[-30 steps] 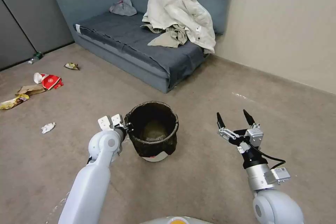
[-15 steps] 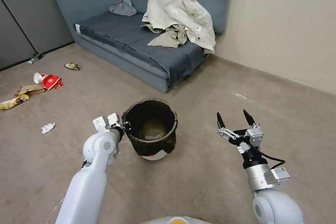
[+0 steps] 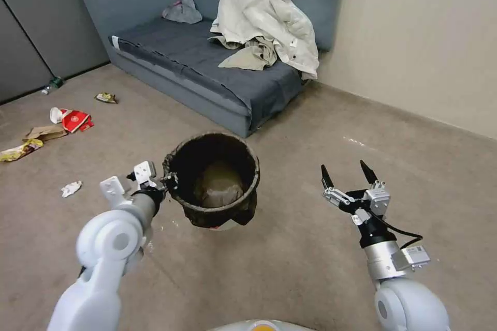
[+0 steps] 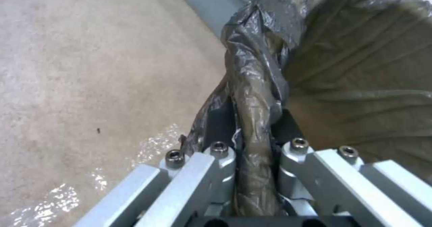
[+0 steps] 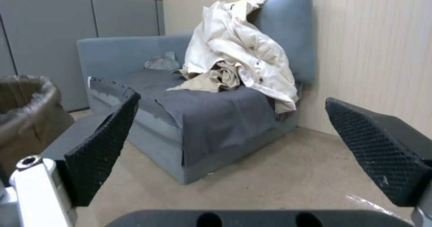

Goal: Pick up the trash can from the floor.

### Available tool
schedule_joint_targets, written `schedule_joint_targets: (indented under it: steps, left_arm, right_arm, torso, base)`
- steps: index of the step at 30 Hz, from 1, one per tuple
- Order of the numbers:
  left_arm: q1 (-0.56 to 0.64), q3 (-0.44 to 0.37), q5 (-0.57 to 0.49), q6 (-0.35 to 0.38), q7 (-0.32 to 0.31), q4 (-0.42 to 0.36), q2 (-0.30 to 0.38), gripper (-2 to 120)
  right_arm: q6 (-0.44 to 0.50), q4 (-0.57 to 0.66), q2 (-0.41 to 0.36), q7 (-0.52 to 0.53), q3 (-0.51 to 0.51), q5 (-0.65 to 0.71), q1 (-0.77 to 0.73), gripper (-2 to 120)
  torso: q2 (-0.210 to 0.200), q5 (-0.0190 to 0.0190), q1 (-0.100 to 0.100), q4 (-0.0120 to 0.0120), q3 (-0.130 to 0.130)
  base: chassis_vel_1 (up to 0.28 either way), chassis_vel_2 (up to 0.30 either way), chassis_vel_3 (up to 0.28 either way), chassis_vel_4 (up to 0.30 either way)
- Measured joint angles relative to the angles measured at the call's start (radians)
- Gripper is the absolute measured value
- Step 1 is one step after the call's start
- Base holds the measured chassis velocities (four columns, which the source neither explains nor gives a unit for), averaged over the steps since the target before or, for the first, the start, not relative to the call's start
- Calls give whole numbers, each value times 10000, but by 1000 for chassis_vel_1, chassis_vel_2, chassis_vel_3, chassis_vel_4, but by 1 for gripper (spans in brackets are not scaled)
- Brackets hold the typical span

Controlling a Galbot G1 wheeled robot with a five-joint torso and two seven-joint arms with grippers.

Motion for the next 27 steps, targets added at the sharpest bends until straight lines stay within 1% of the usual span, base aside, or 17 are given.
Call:
schedule_joint_targets:
  steps: [14,27]
  left_arm:
    - [182,44,109,0,-20,138,-184,5]
    - [202,10,107,2,-20,327,-94,5]
  right_arm:
    - [73,55,39,1,-27,-53,-160,100]
    - [61,149,64,24,-42,-148,-242,100]
  torso:
    - [0,-2,0,-1,0]
    - [0,-1,0,0,1]
  base:
    - [0,0,0,0]
    - [0,0,0,0]
